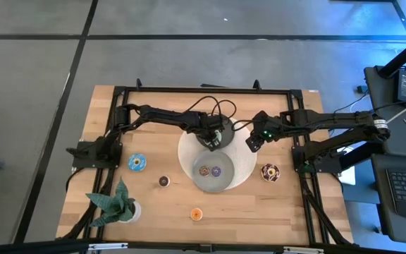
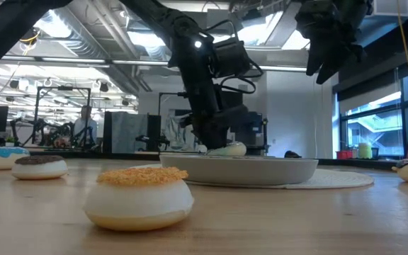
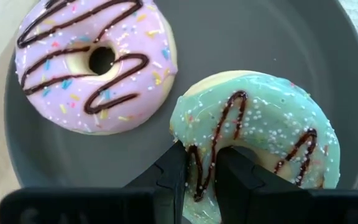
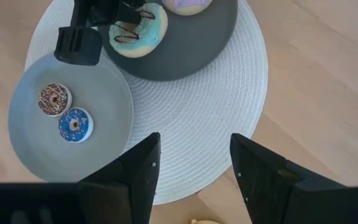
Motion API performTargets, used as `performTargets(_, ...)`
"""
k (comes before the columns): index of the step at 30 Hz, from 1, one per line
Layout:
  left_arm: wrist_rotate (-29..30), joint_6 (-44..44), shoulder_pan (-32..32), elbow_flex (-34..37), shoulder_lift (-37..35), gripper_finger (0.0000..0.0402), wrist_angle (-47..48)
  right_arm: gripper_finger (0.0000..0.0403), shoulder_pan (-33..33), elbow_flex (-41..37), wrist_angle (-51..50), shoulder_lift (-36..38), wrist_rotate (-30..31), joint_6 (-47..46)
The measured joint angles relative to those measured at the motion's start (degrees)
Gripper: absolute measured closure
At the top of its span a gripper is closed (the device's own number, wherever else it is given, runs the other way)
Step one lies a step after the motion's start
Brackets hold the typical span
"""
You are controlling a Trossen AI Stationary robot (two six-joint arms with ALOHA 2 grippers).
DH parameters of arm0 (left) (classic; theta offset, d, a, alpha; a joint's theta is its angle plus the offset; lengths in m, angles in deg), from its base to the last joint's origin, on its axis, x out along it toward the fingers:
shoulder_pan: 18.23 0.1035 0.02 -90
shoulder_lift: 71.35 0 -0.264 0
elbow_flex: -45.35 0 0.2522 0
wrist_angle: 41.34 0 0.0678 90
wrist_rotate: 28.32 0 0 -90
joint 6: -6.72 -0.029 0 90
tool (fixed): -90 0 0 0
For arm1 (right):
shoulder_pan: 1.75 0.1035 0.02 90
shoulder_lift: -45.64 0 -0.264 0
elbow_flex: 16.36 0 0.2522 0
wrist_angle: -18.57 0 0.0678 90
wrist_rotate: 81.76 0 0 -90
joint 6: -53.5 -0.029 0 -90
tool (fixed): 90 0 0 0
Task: Pick & Place donuts
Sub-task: Put the big green donut on the black plate, then put the big black donut on the black plate
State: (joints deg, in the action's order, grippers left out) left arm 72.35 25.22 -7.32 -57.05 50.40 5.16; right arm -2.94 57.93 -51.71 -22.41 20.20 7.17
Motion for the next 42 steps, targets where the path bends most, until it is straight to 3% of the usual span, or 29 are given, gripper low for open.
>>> performTargets(5, -0.36, -0.39, 0.00, 0.00, 0.00, 0.0328, -0.01, 0.0207, 0.00, 0.00, 0.00, 0.00, 0.00, 0.06)
performTargets(17, -0.31, 0.35, 0.49, -1.79, 0.00, 0.0229, 0.83, 0.0207, 0.00, 0.00, 0.00, 0.00, 0.00, 0.26)
performTargets(24, -0.79, 0.22, 0.80, -4.38, 0.00, 0.0214, 5.09, 0.0207, 0.00, 0.00, -0.01, 0.00, -0.16, 0.22)
performTargets(27, -0.44, 0.21, 1.03, -6.30, -0.04, 0.0213, 10.22, 0.0207, 0.34, 0.00, -2.51, 0.00, -4.44, -0.01)
performTargets(33, 0.03, -1.28, 0.94, -6.71, -4.20, 0.0216, 16.76, 0.0207, 5.05, -0.01, -14.50, -0.02, -9.44, -12.17)
performTargets(38, 0.19, -1.67, -0.98, -3.04, -10.03, 0.0215, 11.03, 0.0207, 13.26, -2.40, -15.23, -0.04, -11.30, -24.67)
performTargets(42, -0.09, -2.28, -2.33, 2.99, -16.94, 0.0212, 0.91, 0.0207, 18.88, -7.21, -12.00, -0.04, -12.78, -34.24)
